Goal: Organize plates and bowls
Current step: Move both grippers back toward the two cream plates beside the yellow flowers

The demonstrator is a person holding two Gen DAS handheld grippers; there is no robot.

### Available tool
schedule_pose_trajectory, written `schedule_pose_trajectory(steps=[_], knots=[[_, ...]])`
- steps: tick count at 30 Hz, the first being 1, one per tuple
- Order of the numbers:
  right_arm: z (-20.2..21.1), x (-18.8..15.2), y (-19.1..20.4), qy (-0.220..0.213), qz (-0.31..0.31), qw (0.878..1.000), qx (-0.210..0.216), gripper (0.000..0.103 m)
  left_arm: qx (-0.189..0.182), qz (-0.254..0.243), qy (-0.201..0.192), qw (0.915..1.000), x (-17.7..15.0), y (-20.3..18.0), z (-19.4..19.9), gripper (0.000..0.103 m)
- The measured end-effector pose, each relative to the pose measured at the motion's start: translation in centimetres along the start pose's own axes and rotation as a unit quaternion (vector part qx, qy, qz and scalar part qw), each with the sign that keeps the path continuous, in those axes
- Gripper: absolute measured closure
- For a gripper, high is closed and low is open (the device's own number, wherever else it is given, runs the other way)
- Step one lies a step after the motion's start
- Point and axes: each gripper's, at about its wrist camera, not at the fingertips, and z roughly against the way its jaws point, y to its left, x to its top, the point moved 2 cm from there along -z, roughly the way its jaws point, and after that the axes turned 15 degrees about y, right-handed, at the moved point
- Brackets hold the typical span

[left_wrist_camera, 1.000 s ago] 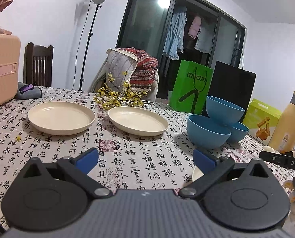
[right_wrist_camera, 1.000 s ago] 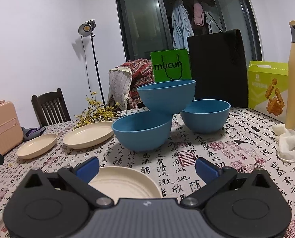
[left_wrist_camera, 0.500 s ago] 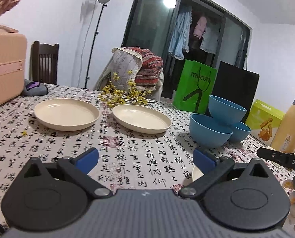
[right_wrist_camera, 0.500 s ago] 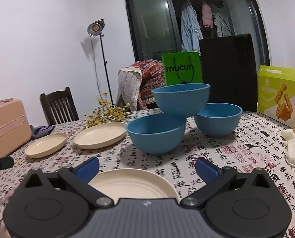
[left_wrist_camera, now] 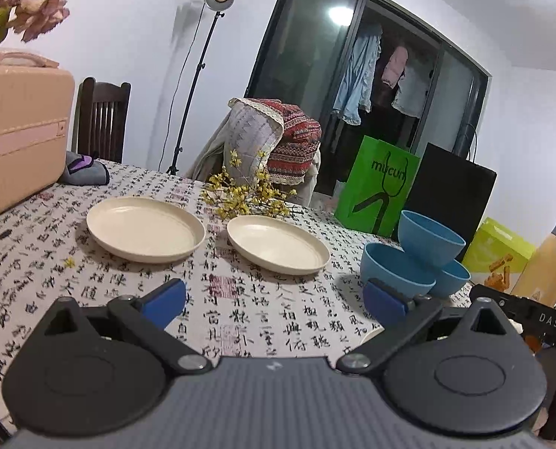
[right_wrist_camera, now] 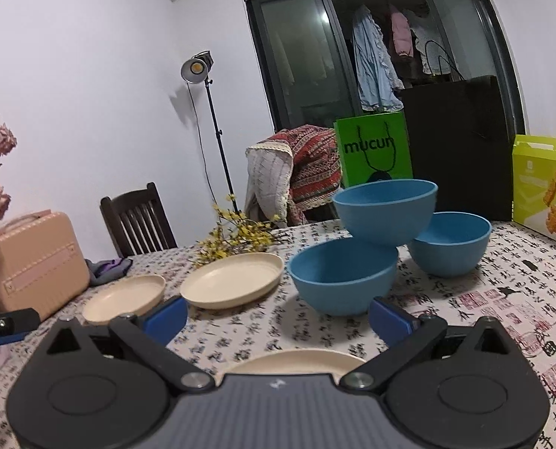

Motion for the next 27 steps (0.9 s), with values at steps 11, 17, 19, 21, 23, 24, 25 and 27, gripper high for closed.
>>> schedule_pose_trajectory(steps=[11,17,19,21,23,24,25,27], knots=[[-0.5,3.6,4.4,0.001,-0.001,1.0,0.021,0.0,0.005,-0.008,-0.005,0.9999,3.5,-0.2,1.3,0.0],[-2.2,5.0,6.1,0.005,0.005,1.0,0.017,0.0,0.032,-0.005,-0.008,0.9994,5.2,0.6,0.7,0.0],[-2.9,5.5,6.4,0.008,0.004,1.0,0.017,0.0,0.036,0.001,-0.004,0.9994,5.7,1.2,0.2,0.0],[-3.7,6.1,6.7,0.014,0.005,1.0,0.017,0.0,0.04,0.007,0.001,0.9992,6.2,1.7,-0.5,0.0],[-4.6,6.7,7.0,0.016,0.011,1.0,0.013,0.0,0.044,0.011,0.004,0.999,6.8,2.0,-1.2,0.0],[-4.9,6.9,7.0,0.016,0.013,1.0,0.011,0.0,0.046,0.011,0.006,0.9989,7.1,2.1,-1.6,0.0],[-5.3,7.2,7.1,0.015,0.015,1.0,0.01,0.0,0.047,0.011,0.006,0.9988,7.4,2.2,-1.9,0.0],[-6.2,7.8,7.3,0.017,0.015,1.0,0.01,0.0,0.048,0.007,0.005,0.9988,8.0,2.3,-2.6,0.0]])
